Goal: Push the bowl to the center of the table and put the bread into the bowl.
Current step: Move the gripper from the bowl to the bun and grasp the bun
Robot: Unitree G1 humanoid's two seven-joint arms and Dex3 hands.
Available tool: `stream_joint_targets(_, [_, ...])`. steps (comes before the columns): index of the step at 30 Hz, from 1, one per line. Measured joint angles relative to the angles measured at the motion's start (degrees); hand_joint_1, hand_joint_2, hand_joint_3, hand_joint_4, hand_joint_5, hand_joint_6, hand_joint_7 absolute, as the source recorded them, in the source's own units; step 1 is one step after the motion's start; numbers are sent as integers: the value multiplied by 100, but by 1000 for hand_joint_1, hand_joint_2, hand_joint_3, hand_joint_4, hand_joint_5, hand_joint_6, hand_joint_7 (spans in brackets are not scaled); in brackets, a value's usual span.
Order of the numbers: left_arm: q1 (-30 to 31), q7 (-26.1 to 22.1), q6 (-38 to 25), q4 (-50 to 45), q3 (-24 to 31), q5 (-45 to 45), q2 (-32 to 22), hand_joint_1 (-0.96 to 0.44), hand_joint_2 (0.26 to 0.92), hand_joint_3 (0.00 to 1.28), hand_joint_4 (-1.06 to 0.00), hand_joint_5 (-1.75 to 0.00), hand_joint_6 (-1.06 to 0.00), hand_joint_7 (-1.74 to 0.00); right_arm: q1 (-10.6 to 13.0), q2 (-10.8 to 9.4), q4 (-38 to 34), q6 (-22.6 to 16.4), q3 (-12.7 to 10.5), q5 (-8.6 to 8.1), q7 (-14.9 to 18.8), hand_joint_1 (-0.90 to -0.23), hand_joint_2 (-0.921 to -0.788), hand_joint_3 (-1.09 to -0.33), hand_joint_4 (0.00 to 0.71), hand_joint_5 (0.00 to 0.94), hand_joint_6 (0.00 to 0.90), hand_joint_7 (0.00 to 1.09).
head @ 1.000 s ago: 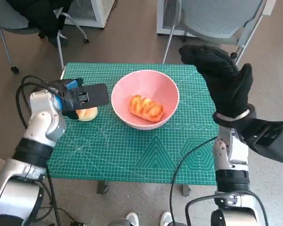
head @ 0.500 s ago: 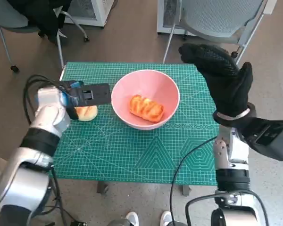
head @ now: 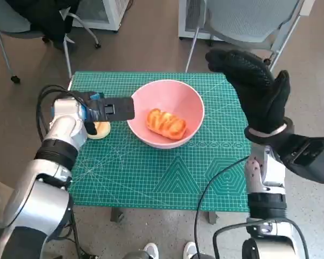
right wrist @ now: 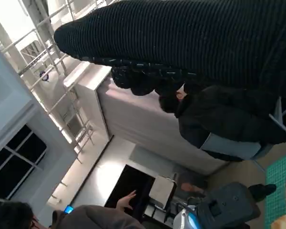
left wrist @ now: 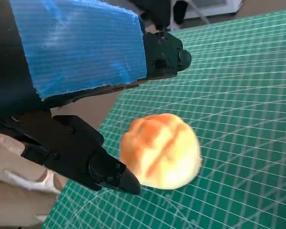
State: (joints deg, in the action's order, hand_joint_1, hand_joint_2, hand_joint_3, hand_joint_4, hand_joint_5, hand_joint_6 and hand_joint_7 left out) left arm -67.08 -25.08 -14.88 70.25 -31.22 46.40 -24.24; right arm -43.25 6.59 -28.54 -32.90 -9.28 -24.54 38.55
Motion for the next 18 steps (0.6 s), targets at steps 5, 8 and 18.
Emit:
stream_joint_targets(5, [-24, 102, 131, 136, -6, -34, 50, -308, 680, 2, 1, 1, -144, -4, 0, 16, 9, 0, -6, 0, 0, -711, -921, -789, 33, 1, 0, 240])
stream_joint_targets(8, [-26, 163, 205, 214, 0, -96, 72, -292, 681, 2, 1, 1, -142, -3, 0, 38, 17, 1, -20, -1, 0, -712, -921, -787, 35, 2, 0, 241])
stream_joint_targets(18, [-27, 271, 337, 438, -10, -198, 130, -291, 688, 5, 1, 1, -132, 0, 1, 98, 117, -1, -48, 9, -7, -713, -921, -784, 41, 4, 1, 246])
